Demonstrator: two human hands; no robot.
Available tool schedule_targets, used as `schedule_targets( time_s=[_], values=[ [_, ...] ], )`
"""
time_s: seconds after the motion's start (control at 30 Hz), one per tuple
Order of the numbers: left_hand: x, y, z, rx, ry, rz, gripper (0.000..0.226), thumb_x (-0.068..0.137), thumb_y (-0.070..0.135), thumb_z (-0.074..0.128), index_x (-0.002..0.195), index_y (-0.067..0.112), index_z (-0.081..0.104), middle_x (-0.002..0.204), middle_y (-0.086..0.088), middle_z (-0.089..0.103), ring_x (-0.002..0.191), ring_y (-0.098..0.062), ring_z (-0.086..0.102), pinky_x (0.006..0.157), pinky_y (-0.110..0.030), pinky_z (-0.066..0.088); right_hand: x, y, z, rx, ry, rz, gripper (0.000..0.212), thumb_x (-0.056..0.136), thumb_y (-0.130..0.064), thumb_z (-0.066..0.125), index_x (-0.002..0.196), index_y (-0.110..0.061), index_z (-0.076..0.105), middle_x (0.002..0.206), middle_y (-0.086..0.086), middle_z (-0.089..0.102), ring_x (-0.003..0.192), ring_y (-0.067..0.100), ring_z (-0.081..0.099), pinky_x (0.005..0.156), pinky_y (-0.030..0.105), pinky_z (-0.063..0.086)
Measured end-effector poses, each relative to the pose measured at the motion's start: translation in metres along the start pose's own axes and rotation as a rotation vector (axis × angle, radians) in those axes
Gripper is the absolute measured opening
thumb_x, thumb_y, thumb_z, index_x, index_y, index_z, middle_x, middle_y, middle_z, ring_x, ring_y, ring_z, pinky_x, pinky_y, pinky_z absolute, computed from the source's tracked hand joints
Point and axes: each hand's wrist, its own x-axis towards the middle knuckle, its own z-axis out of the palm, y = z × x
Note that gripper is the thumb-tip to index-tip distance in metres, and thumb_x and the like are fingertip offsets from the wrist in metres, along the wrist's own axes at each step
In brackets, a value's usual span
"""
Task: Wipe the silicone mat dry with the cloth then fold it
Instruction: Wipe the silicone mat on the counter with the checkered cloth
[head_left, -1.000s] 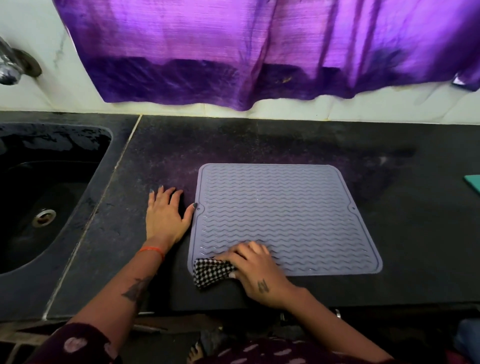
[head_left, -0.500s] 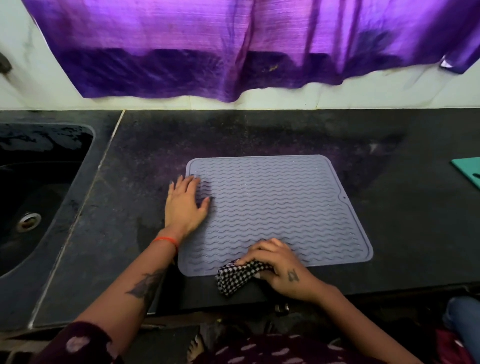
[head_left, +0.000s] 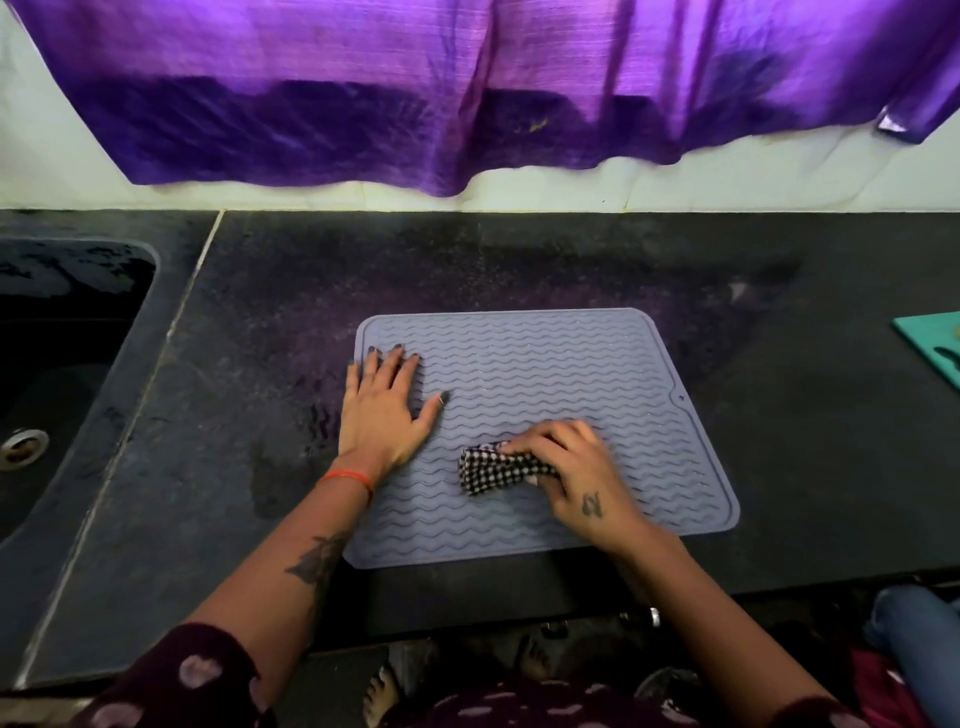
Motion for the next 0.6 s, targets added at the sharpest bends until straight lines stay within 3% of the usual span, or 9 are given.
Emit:
schedule_targets(
  time_s=[0.1,0.23,0.33,0.47,0.6],
  values=[
    [-0.001,0.001,0.0,0.026,0.018,0.006,0.086,0.079,0.071,0.008,0.147,0.022,0.027,0.157,-0.003,0.018,0.145,-0.024,0.004,0.116,-0.041,-0.011,0.006,0.004,0.012,-0.119,-0.038,0.048,0.044,0.078,-0.028,0.039,0.12,-0.039,0.039,0.108,-0.003,0.057,0.098,0.017,0.042,0.081,0.041,0.04],
    [0.0,0.0,0.0,0.012,0.023,0.021,0.083,0.081,0.07,0.011,0.147,0.022,0.027,0.157,-0.004,0.017,0.145,-0.023,0.004,0.117,-0.043,-0.006,0.027,0.014,-0.005,-0.001,-0.2,0.033,0.045,0.08,-0.018,0.061,0.122,-0.031,0.053,0.114,-0.002,0.059,0.104,0.02,0.046,0.087,0.035,0.034],
    [0.001,0.0,0.001,-0.009,-0.002,0.017,0.085,0.08,0.071,0.009,0.147,0.023,0.026,0.156,-0.002,0.019,0.145,-0.021,0.007,0.118,-0.042,-0.002,0.046,0.015,-0.005,-0.077,-0.082,0.047,0.047,0.08,-0.005,0.061,0.122,-0.026,0.056,0.115,-0.002,0.058,0.106,0.019,0.043,0.087,0.037,0.034],
    [0.001,0.0,0.001,-0.012,-0.001,0.013,0.084,0.08,0.07,0.008,0.147,0.023,0.026,0.156,-0.001,0.019,0.145,-0.021,0.007,0.118,-0.039,-0.003,0.051,0.012,0.011,-0.239,-0.062,0.09,0.05,0.084,-0.008,0.051,0.13,-0.027,0.046,0.119,-0.001,0.05,0.109,0.019,0.039,0.091,0.037,0.03],
    [0.001,-0.001,0.001,-0.018,-0.01,0.017,0.081,0.08,0.069,0.008,0.147,0.027,0.025,0.156,-0.001,0.018,0.145,-0.022,0.006,0.118,-0.04,-0.002,0.073,0.022,-0.007,-0.087,-0.119,0.06,0.047,0.082,-0.005,0.059,0.123,-0.027,0.053,0.117,-0.002,0.056,0.108,0.02,0.043,0.092,0.038,0.035]
  ],
)
